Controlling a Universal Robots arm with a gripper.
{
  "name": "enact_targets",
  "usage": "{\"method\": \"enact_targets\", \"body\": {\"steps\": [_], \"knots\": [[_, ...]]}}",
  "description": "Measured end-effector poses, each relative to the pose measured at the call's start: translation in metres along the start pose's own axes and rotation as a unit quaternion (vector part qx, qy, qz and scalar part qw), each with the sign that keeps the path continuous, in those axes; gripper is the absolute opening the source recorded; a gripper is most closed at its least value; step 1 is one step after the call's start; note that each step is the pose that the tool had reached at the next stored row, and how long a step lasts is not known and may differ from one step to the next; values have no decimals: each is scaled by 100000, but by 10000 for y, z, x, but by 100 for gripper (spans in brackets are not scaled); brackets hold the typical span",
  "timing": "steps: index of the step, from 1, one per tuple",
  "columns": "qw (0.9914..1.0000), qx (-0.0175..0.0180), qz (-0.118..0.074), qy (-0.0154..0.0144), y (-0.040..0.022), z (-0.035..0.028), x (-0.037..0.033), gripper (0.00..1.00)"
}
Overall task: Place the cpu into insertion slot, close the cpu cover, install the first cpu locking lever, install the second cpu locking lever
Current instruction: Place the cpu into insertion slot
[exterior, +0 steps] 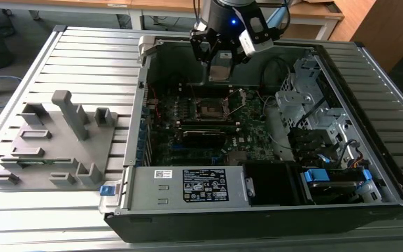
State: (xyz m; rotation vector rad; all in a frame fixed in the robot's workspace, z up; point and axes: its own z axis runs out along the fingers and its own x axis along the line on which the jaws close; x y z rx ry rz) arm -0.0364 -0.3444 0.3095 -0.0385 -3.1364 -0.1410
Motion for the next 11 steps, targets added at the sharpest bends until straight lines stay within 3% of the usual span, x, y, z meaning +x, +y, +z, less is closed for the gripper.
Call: {"method": "enact_targets", "body": {"steps": [11], "knots": [[100000, -3, -2, -2, -2, 27, 0, 54]]}}
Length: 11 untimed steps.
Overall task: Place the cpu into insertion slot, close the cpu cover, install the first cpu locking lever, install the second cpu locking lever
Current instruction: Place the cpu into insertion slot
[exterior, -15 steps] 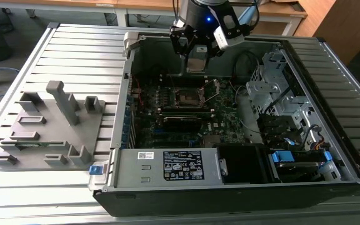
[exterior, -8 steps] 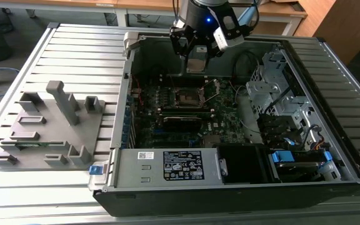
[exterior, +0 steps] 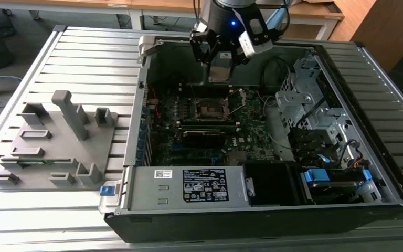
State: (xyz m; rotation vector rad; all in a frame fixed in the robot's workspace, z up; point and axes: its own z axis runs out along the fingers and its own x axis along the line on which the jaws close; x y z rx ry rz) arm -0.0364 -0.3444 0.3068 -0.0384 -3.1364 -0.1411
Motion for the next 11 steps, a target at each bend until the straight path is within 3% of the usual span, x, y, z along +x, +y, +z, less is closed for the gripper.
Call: {"method": "enact_targets", "body": {"steps": [11], "knots": [[100000, 10, 2, 4, -2, 16, 0, 54]]}}
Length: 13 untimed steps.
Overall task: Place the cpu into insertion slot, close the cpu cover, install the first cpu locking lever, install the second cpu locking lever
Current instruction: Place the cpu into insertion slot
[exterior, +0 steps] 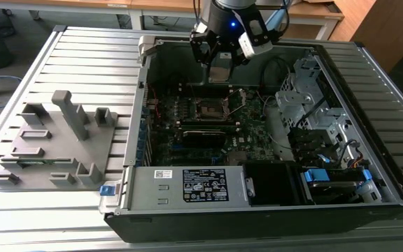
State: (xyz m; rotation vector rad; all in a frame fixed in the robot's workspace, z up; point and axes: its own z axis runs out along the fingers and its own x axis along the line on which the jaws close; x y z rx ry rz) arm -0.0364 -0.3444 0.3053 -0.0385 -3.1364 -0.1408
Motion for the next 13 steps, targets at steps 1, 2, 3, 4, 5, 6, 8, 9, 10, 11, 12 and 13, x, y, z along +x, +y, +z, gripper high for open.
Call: {"method": "enact_targets", "body": {"steps": [1, 2, 3, 4, 5, 6, 8, 9, 10, 11, 12, 13], "knots": [[100000, -12, -2, -5, 0, 3, 0, 54], [100000, -21, -4, -9, -1, 8, 0, 54], [100000, -20, 0, -8, -1, 13, 0, 54], [100000, -4, -1, -1, -2, 19, 0, 54], [100000, -4, 0, -1, -3, 28, 0, 54], [100000, -5, -1, -1, -3, 35, 0, 54], [100000, -5, -2, -1, -5, 50, 0, 54], [100000, -3, 0, 1, -6, 61, 0, 54], [100000, 0, -1, 2, -7, 74, 0, 54], [100000, -1, -2, 0, -8, 89, 0, 54], [100000, -1, 0, 0, -9, 104, 0, 54], [100000, -2, -1, 0, -11, 120, 0, 54]]}}
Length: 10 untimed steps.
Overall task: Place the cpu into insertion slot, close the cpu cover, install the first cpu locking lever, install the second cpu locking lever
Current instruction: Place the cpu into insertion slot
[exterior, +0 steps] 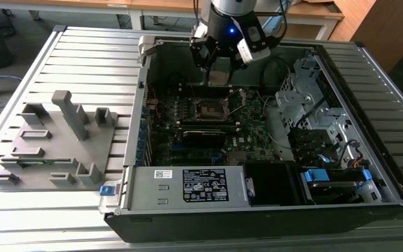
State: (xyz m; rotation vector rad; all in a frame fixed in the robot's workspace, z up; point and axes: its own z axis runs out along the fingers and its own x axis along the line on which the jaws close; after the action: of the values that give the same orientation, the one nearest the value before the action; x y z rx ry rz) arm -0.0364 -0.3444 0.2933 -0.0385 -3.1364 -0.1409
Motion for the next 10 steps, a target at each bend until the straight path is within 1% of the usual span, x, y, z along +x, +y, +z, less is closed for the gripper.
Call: {"method": "enact_targets", "body": {"steps": [10], "knots": [[100000, -3, -1, -5, -12, 127, 16, 54]]}}
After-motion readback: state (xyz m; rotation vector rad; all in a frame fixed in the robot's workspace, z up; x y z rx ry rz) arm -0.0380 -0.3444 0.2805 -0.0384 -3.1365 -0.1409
